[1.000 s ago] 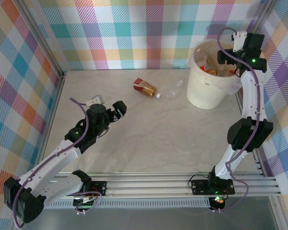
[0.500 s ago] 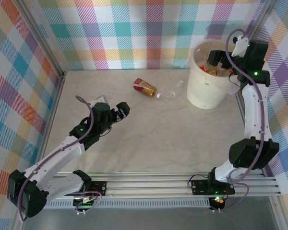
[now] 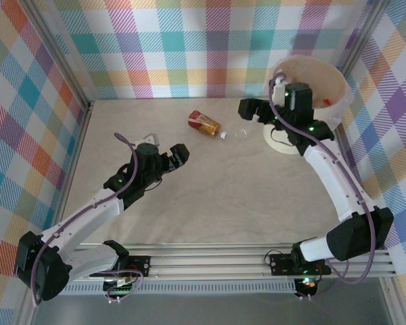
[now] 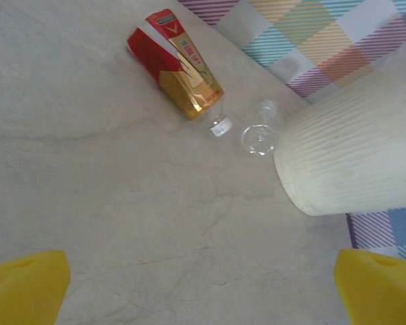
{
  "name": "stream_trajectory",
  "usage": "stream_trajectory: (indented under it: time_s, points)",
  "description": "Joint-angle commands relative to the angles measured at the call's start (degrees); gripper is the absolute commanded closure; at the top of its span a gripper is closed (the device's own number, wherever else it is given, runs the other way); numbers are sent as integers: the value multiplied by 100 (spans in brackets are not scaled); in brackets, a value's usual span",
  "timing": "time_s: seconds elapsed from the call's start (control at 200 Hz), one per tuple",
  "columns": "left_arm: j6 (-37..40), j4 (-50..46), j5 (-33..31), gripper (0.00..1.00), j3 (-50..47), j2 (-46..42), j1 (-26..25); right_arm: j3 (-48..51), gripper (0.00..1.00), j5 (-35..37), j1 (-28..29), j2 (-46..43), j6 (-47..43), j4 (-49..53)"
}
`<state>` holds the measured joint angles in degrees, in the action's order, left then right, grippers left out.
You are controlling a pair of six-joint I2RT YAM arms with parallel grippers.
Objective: Put the plastic bottles in the bin
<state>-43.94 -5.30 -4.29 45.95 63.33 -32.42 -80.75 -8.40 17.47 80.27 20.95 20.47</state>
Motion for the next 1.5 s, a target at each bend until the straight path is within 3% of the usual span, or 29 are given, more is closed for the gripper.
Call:
stream_trajectory:
  time_s: [0.0, 0.46, 0.875, 1.03, 1.15, 1.495]
  points:
    - [-124, 485, 242, 0, -174, 30, 53, 429, 0, 494, 236, 80, 870, -726]
    - [-82, 281, 35, 0, -290, -137, 61, 1135, 0, 1758, 511, 1527, 2861, -1619]
    - [-43, 164, -53, 0, -321, -146, 70, 956, 0, 2759, 503, 2882, 5034, -2583]
    - [34, 15, -156, 0, -332, -202, 70, 568, 0, 2761, 503, 3423, 5310, -2370]
    - [70, -22, -192, 0, -326, -225, 78, 518, 0, 2714, 459, 3787, 5152, -3017]
    - [97, -68, -192, 0, -326, -164, 96, 115, 4, 3067, 449, 4422, 5121, -3501]
